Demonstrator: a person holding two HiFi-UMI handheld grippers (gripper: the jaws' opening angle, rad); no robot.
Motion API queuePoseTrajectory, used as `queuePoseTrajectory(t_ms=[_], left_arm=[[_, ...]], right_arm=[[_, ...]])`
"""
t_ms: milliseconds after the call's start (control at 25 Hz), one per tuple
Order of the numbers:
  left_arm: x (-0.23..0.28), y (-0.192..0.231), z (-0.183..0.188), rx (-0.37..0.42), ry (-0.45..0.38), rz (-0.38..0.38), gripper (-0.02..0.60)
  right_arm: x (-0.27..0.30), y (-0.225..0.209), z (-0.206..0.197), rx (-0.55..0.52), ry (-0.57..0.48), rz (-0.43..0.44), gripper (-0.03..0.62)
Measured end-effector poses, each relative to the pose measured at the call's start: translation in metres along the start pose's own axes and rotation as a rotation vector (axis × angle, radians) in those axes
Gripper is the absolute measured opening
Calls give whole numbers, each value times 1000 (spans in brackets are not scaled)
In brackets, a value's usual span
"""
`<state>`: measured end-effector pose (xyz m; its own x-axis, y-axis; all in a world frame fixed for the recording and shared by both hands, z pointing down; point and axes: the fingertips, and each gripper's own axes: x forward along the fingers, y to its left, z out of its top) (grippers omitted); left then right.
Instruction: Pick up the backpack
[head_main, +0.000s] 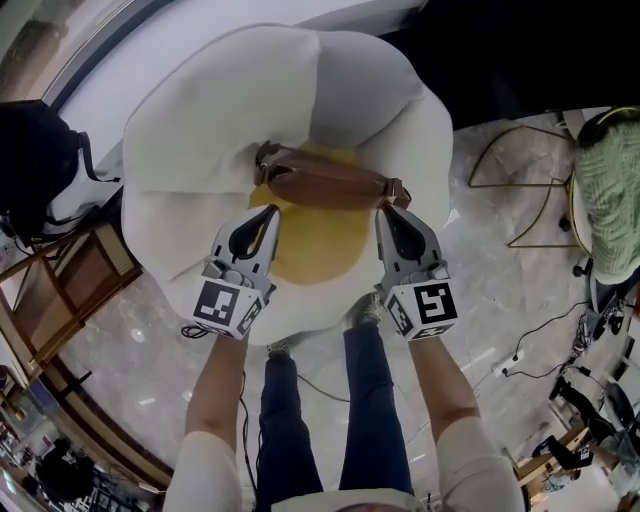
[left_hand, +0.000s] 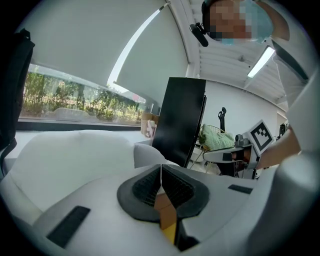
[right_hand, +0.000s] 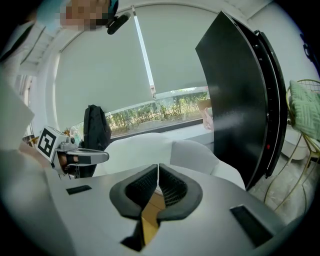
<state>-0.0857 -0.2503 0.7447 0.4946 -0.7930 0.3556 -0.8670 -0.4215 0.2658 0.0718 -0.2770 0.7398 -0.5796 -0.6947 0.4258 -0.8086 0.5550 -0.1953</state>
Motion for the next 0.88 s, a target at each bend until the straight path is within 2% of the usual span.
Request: queuePoseTrajectory(t_ms=[320, 520, 880], left_arm=[[13, 10, -27, 3, 16, 11, 32], [21, 18, -41, 3, 34, 13, 32], [33, 39, -73, -68, 104, 60, 32]], right_arm=[[12, -5, -23, -3, 11, 8, 31], [19, -8, -40, -20, 55, 6, 31], [28, -17, -61, 6, 90, 2, 31]])
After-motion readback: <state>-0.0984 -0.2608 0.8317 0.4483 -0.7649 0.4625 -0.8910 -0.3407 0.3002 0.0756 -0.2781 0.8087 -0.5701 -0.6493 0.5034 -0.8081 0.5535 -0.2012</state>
